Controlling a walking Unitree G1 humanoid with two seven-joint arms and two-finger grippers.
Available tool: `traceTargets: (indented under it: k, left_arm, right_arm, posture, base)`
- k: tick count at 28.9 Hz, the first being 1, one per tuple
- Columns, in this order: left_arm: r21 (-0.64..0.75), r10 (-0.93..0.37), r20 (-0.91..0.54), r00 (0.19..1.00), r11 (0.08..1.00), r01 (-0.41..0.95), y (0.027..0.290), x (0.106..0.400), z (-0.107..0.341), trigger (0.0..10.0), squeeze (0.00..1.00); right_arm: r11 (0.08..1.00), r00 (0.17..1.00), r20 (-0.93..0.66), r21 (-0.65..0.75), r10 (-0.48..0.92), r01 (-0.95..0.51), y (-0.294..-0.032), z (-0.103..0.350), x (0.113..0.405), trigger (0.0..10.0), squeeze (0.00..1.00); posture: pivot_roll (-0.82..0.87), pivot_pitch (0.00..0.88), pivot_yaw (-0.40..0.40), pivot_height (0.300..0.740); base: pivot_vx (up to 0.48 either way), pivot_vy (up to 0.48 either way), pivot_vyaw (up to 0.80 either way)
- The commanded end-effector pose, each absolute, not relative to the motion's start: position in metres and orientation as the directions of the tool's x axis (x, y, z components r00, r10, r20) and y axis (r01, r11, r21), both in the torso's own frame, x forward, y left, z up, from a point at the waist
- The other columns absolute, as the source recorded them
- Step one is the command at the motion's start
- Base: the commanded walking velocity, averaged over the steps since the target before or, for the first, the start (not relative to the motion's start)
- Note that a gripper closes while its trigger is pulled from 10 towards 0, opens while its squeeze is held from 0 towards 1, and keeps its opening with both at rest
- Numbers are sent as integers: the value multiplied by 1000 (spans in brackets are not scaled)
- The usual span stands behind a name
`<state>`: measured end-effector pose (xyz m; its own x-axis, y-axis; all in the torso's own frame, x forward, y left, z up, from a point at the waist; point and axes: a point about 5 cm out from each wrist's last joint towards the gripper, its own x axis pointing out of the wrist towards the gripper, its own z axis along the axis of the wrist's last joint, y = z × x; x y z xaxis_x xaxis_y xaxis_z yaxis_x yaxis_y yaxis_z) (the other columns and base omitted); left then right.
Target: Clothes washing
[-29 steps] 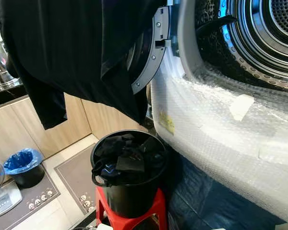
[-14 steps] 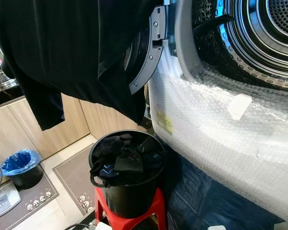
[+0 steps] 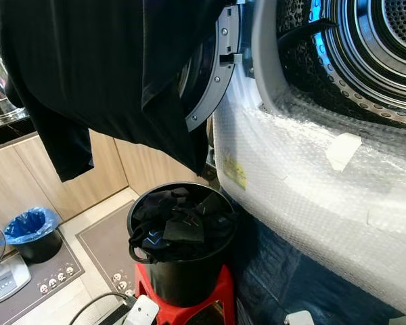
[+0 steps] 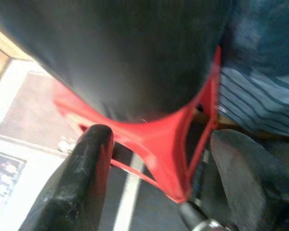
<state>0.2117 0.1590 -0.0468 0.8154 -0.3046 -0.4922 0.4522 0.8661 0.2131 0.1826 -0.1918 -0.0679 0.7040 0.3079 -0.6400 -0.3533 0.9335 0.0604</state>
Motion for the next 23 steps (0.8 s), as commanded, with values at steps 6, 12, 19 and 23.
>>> traceTargets:
  k: [6,12,19,23]
  left_arm:
    - [362,-331,-339,881,818,447,149,206,-31,10000,0]
    - [493,-227,-197,954,818,297,147,210,-12,10000,0]
    - [575,-165,-39,986,803,157,147,208,10,10000,0]
    - [594,-147,12,989,797,111,148,206,18,10000,0]
  right_arm:
    - [814,612,-618,79,493,-575,-196,-61,175,10000,0]
    - [719,524,-620,96,584,-689,-202,-53,181,10000,0]
    - [663,463,-605,147,647,-734,-198,-50,183,10000,0]
    - [624,421,-600,173,680,-762,-197,-48,181,10000,0]
  posture:
    - [-15,0,14,740]
    - [6,0,8,740]
    - [20,0,0,740]
    - [23,0,-3,740]
  base:
    - [0,0,0]
    - [0,0,0]
    - [0,0,0]
    - [0,0,0]
